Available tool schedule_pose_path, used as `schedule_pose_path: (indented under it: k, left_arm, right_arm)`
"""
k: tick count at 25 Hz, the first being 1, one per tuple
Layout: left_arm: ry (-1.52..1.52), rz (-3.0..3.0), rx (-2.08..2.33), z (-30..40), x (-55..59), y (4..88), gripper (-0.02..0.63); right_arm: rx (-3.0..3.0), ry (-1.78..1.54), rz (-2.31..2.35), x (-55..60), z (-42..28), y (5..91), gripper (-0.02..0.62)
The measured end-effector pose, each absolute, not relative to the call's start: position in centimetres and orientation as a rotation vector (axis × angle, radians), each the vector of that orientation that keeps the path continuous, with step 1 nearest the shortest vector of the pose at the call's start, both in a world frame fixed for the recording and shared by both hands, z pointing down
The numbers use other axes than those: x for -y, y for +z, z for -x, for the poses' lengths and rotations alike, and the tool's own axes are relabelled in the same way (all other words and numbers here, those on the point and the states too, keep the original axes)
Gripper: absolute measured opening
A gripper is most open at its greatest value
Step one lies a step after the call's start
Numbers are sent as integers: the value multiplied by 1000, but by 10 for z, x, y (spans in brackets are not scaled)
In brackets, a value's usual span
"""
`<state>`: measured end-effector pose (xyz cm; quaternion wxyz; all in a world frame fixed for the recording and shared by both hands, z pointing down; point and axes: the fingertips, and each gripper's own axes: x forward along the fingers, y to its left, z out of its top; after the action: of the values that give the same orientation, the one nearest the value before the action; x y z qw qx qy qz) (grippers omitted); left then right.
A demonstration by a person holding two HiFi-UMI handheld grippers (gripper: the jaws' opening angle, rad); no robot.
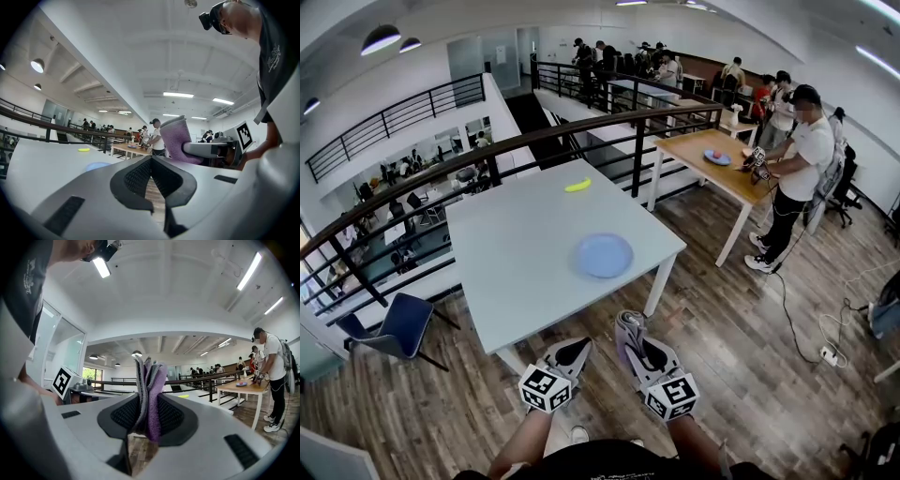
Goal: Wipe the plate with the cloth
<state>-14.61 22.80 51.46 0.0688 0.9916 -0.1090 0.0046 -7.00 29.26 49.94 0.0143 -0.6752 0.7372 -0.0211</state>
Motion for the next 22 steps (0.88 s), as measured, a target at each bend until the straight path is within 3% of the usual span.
schedule_pose_path:
  k: [22]
  left_arm:
    - [27, -2977, 339, 146, -212, 519, 12]
  right_arm:
    - [-2316, -75, 2081, -272, 73, 501, 117]
